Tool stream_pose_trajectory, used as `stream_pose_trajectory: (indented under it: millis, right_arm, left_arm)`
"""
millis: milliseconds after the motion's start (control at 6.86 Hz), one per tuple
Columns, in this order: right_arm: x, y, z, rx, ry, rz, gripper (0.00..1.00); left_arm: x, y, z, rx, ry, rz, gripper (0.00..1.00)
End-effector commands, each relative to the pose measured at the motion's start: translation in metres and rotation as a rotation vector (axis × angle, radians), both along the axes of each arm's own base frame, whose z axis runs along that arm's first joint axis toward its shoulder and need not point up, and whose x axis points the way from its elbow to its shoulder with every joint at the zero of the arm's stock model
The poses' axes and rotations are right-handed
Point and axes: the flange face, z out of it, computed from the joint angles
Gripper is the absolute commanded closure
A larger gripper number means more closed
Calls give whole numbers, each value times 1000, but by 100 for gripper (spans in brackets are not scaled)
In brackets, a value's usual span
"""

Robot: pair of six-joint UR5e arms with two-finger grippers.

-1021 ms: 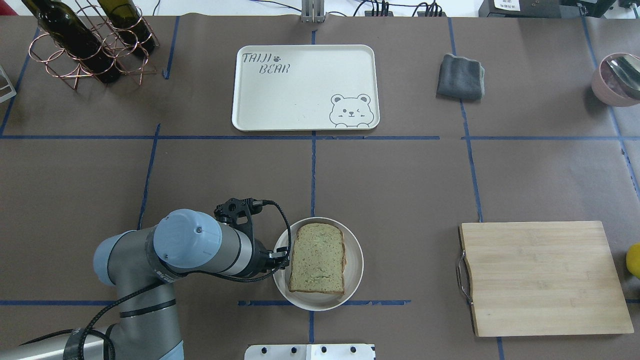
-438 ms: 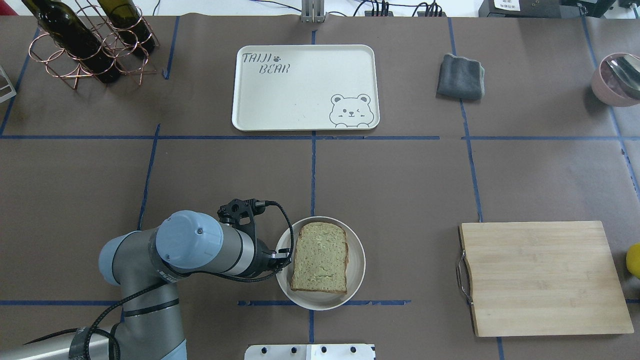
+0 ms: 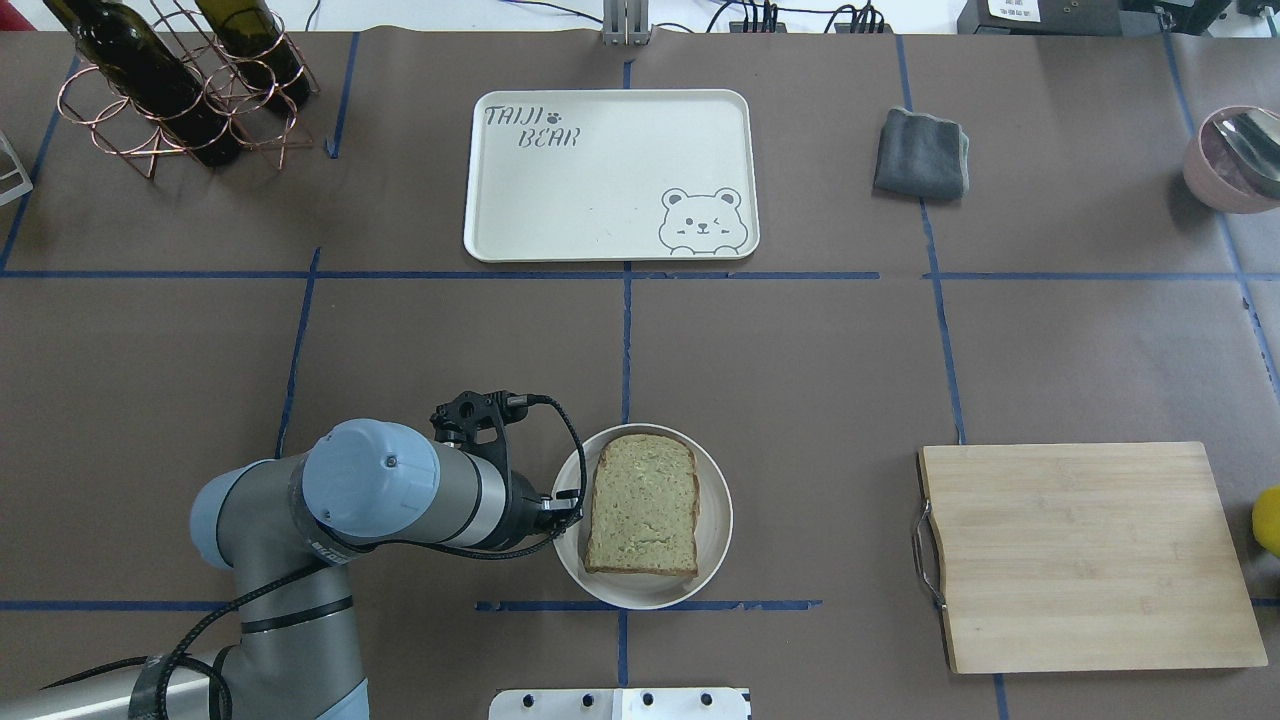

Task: Make sandwich and place on tray
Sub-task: 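Carry the sandwich plate with the left gripper onto the white tray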

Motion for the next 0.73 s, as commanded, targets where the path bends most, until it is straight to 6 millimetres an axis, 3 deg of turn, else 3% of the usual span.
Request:
stream_pose_trajectory:
  millis: [0, 583]
  right_arm:
    - [0, -1, 0, -9, -1, 7, 0]
    - [0, -1, 1, -11, -1, 7, 0]
  left_arm:
    - [-18, -18, -15, 21, 28, -60, 100]
    - [-81, -123, -33, -7, 81, -155, 100]
